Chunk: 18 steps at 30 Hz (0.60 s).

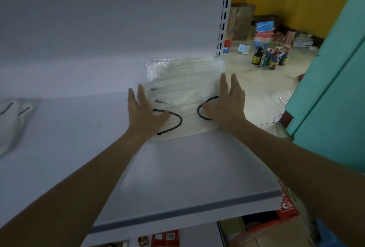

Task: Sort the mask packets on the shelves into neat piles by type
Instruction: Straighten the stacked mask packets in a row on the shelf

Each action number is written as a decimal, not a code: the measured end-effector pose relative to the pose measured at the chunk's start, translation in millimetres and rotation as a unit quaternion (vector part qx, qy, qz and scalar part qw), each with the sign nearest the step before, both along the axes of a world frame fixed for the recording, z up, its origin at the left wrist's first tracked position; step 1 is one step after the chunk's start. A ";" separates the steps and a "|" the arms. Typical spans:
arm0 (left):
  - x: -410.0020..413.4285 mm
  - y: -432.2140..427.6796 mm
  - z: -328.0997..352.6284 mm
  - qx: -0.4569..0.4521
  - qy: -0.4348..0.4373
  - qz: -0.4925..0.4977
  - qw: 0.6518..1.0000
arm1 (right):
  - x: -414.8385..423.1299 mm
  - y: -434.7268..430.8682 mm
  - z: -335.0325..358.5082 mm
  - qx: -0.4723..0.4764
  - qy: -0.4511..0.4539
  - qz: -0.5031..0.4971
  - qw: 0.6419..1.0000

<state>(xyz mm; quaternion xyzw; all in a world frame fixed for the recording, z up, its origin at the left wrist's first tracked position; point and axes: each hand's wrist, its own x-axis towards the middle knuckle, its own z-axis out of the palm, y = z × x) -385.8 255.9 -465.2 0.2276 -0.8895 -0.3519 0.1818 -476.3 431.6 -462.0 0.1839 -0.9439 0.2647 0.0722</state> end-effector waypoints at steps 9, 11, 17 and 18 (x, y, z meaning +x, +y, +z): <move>-11.3 8.3 -4.6 -0.315 -0.155 -0.125 0.928 | -8.6 -12.8 3.5 0.187 0.029 0.132 0.973; -8.3 9.3 -6.7 -0.309 -0.155 -0.131 0.929 | -6.8 -7.7 3.2 0.187 0.000 0.140 0.972; -15.9 10.2 5.0 -0.286 -0.138 -0.122 0.940 | -11.6 -8.0 12.3 0.183 -0.006 0.136 0.974; -16.1 11.3 2.8 -0.286 -0.156 -0.131 0.936 | -10.1 -7.9 8.8 0.189 -0.018 0.136 0.972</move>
